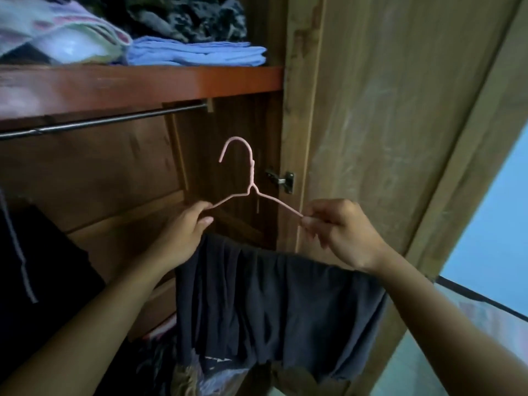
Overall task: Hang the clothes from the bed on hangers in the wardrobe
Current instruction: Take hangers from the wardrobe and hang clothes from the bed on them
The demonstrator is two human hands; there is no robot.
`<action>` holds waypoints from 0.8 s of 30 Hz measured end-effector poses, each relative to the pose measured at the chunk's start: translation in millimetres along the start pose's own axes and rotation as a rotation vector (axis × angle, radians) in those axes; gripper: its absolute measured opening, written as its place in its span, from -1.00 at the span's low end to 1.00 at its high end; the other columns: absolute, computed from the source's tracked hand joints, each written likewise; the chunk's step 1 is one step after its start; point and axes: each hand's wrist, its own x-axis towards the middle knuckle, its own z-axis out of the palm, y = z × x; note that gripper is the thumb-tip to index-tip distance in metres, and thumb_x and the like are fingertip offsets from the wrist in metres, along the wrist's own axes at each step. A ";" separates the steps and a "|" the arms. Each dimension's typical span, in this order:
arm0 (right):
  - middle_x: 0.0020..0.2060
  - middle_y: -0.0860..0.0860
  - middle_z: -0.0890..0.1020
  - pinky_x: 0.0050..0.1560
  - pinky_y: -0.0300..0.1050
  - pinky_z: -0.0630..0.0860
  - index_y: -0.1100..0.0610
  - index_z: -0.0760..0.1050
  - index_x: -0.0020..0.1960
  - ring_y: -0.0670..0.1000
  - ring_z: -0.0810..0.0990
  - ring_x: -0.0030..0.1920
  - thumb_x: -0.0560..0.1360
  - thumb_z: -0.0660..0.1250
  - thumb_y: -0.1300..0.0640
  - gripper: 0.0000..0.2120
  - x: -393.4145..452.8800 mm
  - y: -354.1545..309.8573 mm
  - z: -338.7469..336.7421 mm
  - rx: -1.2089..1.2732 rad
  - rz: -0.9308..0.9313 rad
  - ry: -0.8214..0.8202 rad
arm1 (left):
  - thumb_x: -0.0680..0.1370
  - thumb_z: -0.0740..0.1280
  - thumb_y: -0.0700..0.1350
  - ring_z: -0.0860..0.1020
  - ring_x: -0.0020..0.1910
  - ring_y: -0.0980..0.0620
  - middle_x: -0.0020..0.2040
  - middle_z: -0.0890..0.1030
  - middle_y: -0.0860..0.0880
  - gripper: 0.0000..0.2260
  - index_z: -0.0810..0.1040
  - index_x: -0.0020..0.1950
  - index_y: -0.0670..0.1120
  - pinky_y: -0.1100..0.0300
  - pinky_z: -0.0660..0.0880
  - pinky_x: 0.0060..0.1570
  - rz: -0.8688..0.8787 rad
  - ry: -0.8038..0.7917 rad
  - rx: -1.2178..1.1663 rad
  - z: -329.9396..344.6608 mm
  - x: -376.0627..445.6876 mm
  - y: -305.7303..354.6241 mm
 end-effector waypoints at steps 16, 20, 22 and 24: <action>-0.37 -0.16 0.67 -0.12 -0.05 0.56 -0.04 0.63 -0.20 -0.12 0.63 -0.27 0.54 0.40 0.13 -0.84 -185.6 76.6 -125.8 -0.097 0.453 0.480 | 0.49 0.43 -0.32 0.64 -0.13 0.17 -0.19 0.71 0.06 -0.76 0.69 -0.12 0.04 0.36 0.48 -0.09 0.270 -0.038 -0.634 116.3 -43.3 187.9; -0.40 -0.16 0.67 -0.25 -0.15 0.42 -0.03 0.66 -0.24 -0.19 0.57 -0.37 0.51 0.44 0.07 -0.85 -233.1 77.6 -147.1 -0.117 0.572 0.581 | 0.45 0.47 -0.29 0.65 -0.15 0.05 -0.22 0.71 0.01 -0.82 0.71 -0.14 0.00 0.24 0.51 -0.08 0.231 -0.154 -0.744 148.0 -65.9 227.0; -0.38 -0.14 0.68 -0.18 -0.07 0.55 -0.03 0.68 -0.23 -0.08 0.66 -0.29 0.49 0.46 0.09 -0.87 -253.9 74.6 -155.1 -0.105 0.603 0.647 | 0.43 0.50 -0.25 0.63 -0.19 0.02 -0.24 0.69 -0.06 -0.85 0.72 -0.18 0.02 0.19 0.52 -0.10 0.251 -0.206 -0.773 161.2 -71.2 243.2; -0.36 -0.13 0.69 -0.17 -0.10 0.57 -0.04 0.70 -0.18 -0.06 0.66 -0.26 0.49 0.48 0.11 -0.90 -271.8 68.3 -161.8 -0.116 0.613 0.704 | 0.42 0.51 -0.24 0.59 -0.25 0.04 -0.26 0.68 -0.10 -0.86 0.72 -0.20 0.02 0.26 0.50 -0.16 0.279 -0.249 -0.805 171.7 -73.6 258.2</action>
